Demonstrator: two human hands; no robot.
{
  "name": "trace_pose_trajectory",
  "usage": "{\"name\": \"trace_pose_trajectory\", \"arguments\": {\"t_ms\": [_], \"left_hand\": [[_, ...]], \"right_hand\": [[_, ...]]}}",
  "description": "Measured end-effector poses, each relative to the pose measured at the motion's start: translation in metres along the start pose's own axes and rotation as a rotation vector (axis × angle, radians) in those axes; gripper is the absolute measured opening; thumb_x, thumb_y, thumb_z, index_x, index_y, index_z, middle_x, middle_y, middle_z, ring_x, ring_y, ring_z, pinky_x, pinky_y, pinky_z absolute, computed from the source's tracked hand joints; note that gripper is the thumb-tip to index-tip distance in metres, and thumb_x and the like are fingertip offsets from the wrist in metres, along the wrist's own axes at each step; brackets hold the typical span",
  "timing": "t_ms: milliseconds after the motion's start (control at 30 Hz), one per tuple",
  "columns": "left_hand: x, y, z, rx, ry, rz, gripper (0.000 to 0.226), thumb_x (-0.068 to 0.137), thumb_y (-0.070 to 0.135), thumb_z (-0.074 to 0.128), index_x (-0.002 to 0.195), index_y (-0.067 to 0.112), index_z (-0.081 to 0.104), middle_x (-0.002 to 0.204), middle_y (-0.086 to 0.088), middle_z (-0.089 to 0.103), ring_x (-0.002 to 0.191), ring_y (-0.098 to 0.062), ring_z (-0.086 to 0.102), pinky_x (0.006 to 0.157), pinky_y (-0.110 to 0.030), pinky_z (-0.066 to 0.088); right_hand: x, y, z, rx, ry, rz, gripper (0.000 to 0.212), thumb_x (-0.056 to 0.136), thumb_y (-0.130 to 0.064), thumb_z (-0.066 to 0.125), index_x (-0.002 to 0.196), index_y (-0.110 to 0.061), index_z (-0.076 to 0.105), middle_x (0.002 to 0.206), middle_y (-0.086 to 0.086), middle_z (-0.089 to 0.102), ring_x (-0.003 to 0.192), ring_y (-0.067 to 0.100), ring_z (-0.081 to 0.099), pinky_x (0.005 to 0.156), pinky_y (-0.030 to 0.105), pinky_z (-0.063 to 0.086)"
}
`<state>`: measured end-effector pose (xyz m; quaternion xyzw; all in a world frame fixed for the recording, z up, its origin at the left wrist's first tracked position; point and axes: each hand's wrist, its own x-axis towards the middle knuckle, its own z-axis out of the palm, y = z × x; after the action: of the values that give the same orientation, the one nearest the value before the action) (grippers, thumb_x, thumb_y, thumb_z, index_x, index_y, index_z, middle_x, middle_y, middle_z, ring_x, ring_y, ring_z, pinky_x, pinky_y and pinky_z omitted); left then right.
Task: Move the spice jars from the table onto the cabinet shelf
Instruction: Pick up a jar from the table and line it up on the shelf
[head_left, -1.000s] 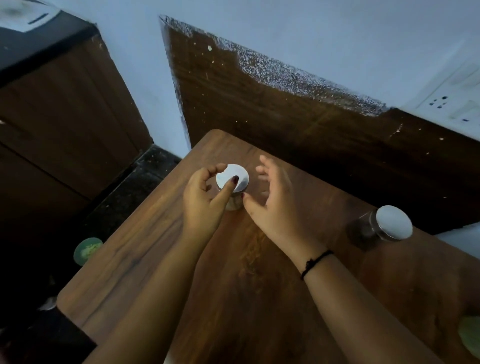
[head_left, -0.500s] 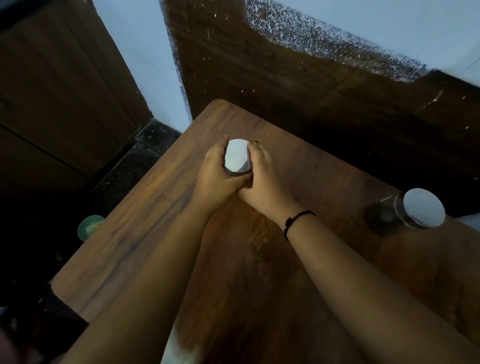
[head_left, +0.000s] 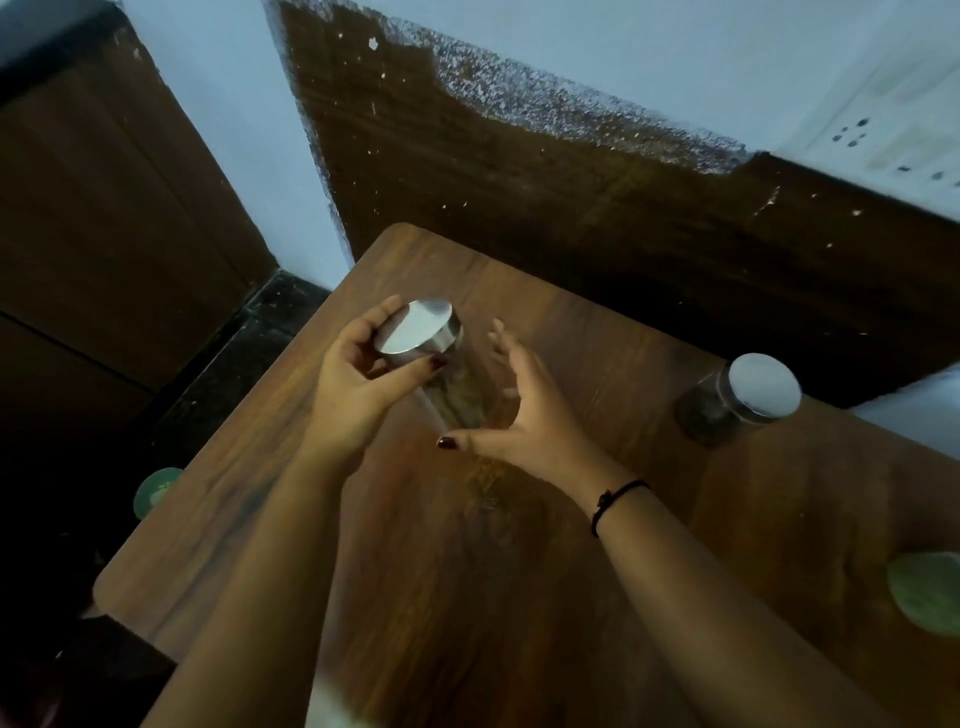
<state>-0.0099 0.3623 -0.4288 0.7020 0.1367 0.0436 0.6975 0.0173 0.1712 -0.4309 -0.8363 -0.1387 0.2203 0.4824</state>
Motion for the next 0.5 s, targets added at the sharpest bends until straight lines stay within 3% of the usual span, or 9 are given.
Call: {"name": "trace_pose_trajectory", "arguments": {"t_ms": [133,267,333,400,500], "left_hand": [[-0.016,0.04,-0.004,-0.071,-0.107,0.03,0.079,0.066,0.031,0.086,0.137,0.02,0.055,0.132,0.002,0.062,0.117,-0.016,0.063,0.087,-0.027,0.058],[-0.033,0.078,0.0,-0.157,-0.211,0.088,0.07,0.071,0.036,0.072,0.136,0.02,0.056,0.132,-0.006,0.062,0.119,-0.026,0.062,0.09,-0.036,0.056],[-0.043,0.096,0.006,-0.209,-0.276,0.109,0.072,0.071,0.038,0.071,0.138,0.018,0.055,0.136,-0.012,0.058,0.123,-0.033,0.058,0.096,-0.045,0.053],[-0.054,0.113,0.015,-0.235,-0.329,0.134,0.083,0.069,0.049,0.078,0.141,0.017,0.053,0.144,-0.018,0.049,0.131,-0.038,0.051,0.105,-0.055,0.046],[-0.069,0.137,0.031,-0.255,-0.361,0.174,0.094,0.066,0.062,0.078,0.143,0.015,0.051,0.145,-0.019,0.049,0.134,-0.04,0.048,0.11,-0.061,0.039]], "right_hand": [[-0.037,-0.018,-0.016,0.12,-0.009,-0.038,0.115,0.064,-0.051,0.085,0.154,-0.039,0.015,0.153,-0.018,0.031,0.137,-0.001,0.034,0.111,0.03,0.039],[-0.077,-0.045,-0.025,0.248,0.009,-0.08,0.092,0.066,-0.052,0.083,0.142,-0.049,0.031,0.138,-0.03,0.041,0.125,-0.013,0.043,0.097,0.013,0.046],[-0.097,-0.06,-0.027,0.312,0.046,-0.116,0.09,0.062,-0.059,0.083,0.139,-0.05,0.035,0.138,-0.024,0.047,0.126,-0.009,0.047,0.1,0.021,0.049],[-0.113,-0.075,-0.03,0.416,0.06,-0.181,0.093,0.062,-0.059,0.082,0.143,-0.04,0.039,0.139,-0.014,0.053,0.128,0.006,0.053,0.102,0.034,0.052],[-0.133,-0.099,-0.038,0.524,0.09,-0.29,0.084,0.066,-0.049,0.082,0.139,-0.033,0.043,0.135,-0.007,0.058,0.126,0.016,0.058,0.097,0.033,0.053]]}}
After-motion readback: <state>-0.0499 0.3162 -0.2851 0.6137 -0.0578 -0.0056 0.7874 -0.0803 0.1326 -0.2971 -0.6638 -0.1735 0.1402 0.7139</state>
